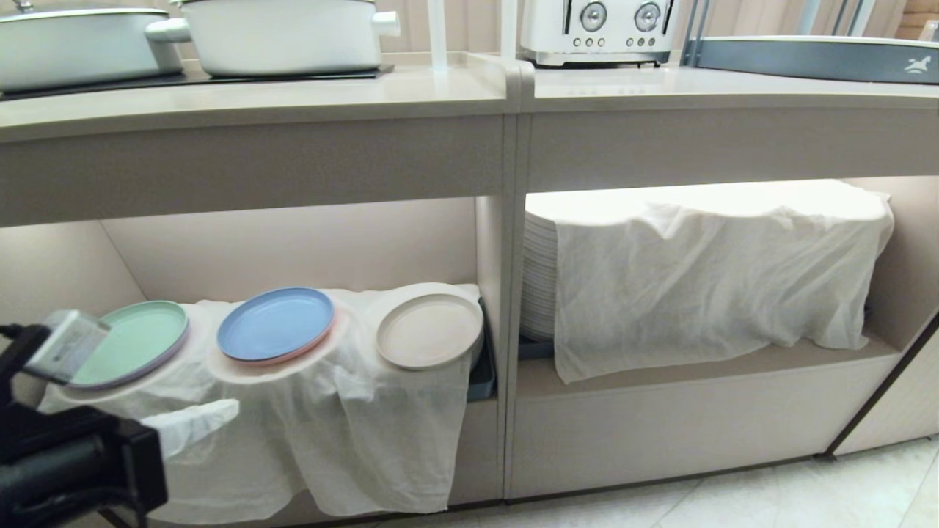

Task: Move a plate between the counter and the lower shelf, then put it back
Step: Pick up the plate in the cupboard

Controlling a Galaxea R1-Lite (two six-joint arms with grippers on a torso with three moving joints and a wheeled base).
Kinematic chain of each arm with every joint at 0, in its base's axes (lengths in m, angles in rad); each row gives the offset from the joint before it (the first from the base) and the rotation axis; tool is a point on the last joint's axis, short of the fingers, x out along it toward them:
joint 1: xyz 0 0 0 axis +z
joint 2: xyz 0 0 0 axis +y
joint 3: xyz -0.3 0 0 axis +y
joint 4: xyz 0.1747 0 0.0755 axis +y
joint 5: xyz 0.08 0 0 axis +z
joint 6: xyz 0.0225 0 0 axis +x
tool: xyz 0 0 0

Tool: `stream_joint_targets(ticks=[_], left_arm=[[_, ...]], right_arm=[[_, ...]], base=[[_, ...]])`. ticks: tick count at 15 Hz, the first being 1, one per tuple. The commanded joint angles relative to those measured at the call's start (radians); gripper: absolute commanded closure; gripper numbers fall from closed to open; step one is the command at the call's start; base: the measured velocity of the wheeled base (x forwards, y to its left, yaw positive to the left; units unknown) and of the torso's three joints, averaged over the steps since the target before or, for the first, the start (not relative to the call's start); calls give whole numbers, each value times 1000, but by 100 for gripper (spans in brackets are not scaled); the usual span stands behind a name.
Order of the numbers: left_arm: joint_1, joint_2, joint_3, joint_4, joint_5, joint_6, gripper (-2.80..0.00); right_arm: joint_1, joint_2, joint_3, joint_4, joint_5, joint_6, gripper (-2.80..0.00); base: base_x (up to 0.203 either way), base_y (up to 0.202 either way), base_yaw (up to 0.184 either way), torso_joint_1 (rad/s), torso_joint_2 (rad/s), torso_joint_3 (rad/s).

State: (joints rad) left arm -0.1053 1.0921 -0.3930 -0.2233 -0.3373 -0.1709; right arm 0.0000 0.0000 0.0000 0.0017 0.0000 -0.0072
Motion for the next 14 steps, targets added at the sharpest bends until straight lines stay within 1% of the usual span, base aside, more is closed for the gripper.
stream_joint_targets(ticks=[1, 2, 4, 6, 7, 8, 9, 12, 14], left_arm=[[-32, 303, -25, -133, 16, -108, 0], [-55, 406, -49, -194, 47, -177, 0], [-109, 586, -120, -269, 134, -320, 0], [-166, 724, -233, -307, 209, -491, 0], [-183, 774, -271, -315, 229, -543, 0], [-192, 821, -298, -320, 243, -570, 0], [-198, 860, -319, -322, 261, -583, 0], [-208, 951, -367, -321, 328, -593, 0], [-209, 960, -385, -320, 337, -595, 0]], right_arm=[[0, 0, 0, 0, 0, 0, 0], [0, 0, 0, 0, 0, 0, 0], [0, 0, 0, 0, 0, 0, 0], [0, 0, 0, 0, 0, 0, 0], [0, 0, 0, 0, 0, 0, 0], [0, 0, 0, 0, 0, 0, 0], [0, 0, 0, 0, 0, 0, 0], [0, 0, 0, 0, 0, 0, 0], [0, 0, 0, 0, 0, 0, 0]], base=[[0, 0, 0, 0, 0, 0], [0, 0, 0, 0, 0, 0], [0, 0, 0, 0, 0, 0], [0, 0, 0, 0, 0, 0], [0, 0, 0, 0, 0, 0], [0, 0, 0, 0, 0, 0], [0, 0, 0, 0, 0, 0], [0, 0, 0, 0, 0, 0], [0, 0, 0, 0, 0, 0]])
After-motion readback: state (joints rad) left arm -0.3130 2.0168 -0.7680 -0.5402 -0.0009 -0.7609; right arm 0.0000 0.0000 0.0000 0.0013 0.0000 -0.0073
